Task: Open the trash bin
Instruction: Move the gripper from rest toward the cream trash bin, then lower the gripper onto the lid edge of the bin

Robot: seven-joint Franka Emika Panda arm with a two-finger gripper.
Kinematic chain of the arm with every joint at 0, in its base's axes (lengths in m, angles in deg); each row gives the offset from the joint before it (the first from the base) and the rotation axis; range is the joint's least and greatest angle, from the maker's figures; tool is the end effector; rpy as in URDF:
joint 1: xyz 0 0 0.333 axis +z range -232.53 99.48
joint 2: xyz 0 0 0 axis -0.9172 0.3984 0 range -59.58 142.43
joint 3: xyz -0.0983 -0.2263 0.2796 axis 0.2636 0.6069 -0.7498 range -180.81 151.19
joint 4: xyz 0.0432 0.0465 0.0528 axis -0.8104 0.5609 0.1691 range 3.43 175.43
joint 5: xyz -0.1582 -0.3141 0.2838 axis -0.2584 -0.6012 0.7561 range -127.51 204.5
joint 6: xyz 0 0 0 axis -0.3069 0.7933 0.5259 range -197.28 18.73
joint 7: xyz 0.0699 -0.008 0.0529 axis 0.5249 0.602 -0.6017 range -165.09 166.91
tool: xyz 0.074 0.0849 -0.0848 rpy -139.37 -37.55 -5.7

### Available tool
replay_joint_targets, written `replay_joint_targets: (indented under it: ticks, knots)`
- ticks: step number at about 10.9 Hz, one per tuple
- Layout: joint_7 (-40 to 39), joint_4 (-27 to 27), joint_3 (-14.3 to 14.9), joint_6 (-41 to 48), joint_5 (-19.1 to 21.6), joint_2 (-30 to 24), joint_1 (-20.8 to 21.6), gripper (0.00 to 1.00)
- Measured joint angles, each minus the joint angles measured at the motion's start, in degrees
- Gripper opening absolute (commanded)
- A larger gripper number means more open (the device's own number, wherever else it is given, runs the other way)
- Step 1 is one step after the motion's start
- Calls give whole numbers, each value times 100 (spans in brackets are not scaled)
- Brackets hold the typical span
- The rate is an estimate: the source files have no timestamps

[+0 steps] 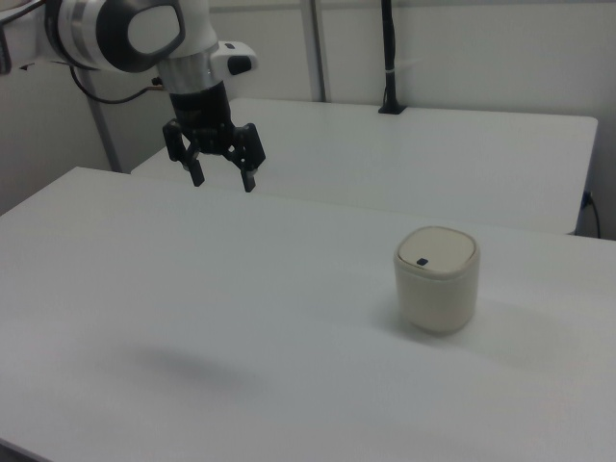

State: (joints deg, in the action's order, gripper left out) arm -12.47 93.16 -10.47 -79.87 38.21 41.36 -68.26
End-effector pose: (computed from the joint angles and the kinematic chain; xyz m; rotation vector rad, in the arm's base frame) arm 0.6247 -0.0671 0.6253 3.1170 0.1999 0.1042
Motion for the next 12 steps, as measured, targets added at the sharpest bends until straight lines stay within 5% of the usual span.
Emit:
replay_joint_targets:
  ticks: [5,12]
  knots:
    - [-12,11,254,-1214,0,75,-279,4]
    - [2630,76,770,-3619,-12,1063,-421,0]
